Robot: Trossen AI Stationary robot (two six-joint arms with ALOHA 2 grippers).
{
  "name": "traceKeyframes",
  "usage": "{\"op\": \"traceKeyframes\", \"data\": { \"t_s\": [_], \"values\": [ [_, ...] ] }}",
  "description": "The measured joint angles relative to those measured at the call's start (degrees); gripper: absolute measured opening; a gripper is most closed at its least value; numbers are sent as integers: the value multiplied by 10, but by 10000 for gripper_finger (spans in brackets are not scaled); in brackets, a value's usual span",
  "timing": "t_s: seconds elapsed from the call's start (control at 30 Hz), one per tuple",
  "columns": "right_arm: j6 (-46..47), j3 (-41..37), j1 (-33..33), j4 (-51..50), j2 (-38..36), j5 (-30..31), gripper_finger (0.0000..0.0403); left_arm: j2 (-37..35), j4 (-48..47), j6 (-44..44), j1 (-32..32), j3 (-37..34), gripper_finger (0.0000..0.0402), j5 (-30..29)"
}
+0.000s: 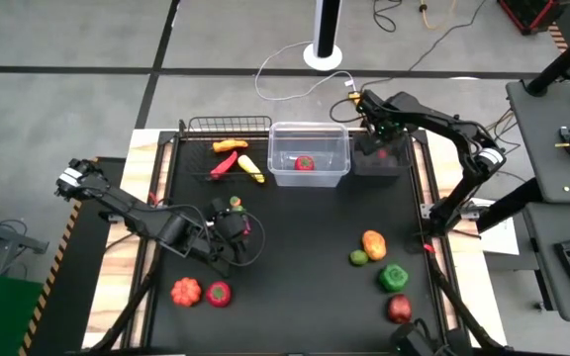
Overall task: Sort produce into baskets
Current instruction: Put the red tomato into the transparent bin
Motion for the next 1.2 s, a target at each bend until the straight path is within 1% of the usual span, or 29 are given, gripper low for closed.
{"op": "traceKeyframes", "data": {
  "t_s": [0.13,0.27,0.4,0.53,0.6,0.67,0.77,0.9,0.97,1.07,1.13,1.2],
  "values": [
    [-3,0,0,-3,-2,-15,149,0,-1,-2,0,0,197,29],
    [-3,0,4,-2,-7,-21,171,0,-1,-5,0,0,197,67],
    [-2,0,19,0,-32,-21,182,0,-3,-7,0,0,197,131],
    [16,0,41,4,-82,-17,185,0,-21,-26,-1,2,197,203],
    [27,0,55,13,-110,-14,184,0,-42,-44,-4,8,197,225],
    [36,0,75,20,-140,-14,183,0,-66,-64,-7,17,197,240],
    [40,0,116,38,-180,-14,183,0,-99,-99,-22,30,197,247],
    [46,0,180,69,-220,-14,184,6,-102,-146,-49,36,197,254],
    [47,0,215,85,-231,-14,184,14,-102,-174,-62,36,197,267],
    [48,0,260,108,-240,-14,185,32,-103,-210,-78,36,197,306],
    [52,0,286,114,-240,-14,185,43,-103,-231,-87,36,198,320],
    [52,0,305,116,-238,-14,185,55,-102,-244,-92,36,203,351]
  ]
}}
